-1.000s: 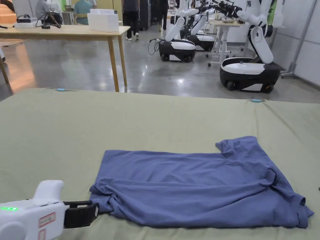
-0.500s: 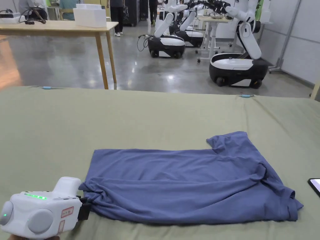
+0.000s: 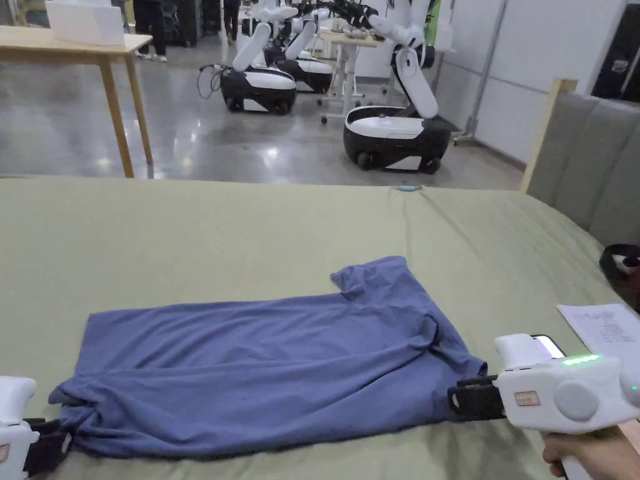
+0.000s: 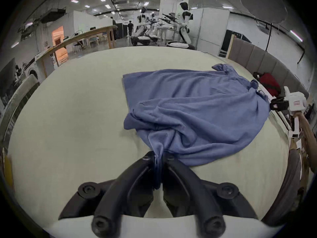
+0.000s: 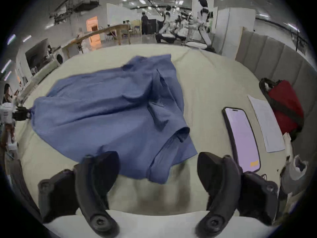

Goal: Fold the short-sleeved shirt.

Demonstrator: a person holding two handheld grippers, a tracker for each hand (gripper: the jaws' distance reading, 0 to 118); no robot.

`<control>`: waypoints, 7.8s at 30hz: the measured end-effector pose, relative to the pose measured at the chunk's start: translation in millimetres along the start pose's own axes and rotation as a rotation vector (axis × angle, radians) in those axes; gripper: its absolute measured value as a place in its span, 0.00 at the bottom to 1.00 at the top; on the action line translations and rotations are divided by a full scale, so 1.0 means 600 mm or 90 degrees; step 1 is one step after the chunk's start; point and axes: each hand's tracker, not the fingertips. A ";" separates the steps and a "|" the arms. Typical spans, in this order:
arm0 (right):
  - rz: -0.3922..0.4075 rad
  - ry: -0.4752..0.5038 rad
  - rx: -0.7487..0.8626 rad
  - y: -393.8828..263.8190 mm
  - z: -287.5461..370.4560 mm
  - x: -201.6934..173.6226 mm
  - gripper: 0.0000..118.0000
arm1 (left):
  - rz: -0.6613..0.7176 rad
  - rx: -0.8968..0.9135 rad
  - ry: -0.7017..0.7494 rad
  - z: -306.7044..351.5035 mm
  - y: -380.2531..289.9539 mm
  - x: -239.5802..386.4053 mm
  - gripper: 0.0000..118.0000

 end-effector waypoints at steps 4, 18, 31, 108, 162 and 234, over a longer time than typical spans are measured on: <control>0.002 0.040 -0.023 0.003 -0.031 -0.008 0.43 | -0.001 -0.009 0.000 -0.007 0.005 -0.004 0.05; 0.040 0.054 -0.006 -0.057 0.116 -0.036 0.09 | -0.010 0.012 -0.040 0.085 -0.035 -0.019 0.05; -0.015 0.093 -0.064 -0.174 0.158 -0.055 0.12 | 0.019 -0.027 -0.056 0.118 -0.138 -0.025 0.06; 0.012 -0.021 -0.078 0.172 -0.147 0.007 0.00 | -0.047 -0.021 -0.011 -0.087 0.104 0.008 0.01; -0.032 0.078 0.318 -0.269 0.534 -0.123 0.37 | 0.070 0.252 -0.057 0.406 -0.240 0.004 0.14; -0.114 0.106 0.299 -0.261 0.468 -0.128 0.01 | 0.229 0.022 -0.299 0.219 -0.045 -0.083 0.09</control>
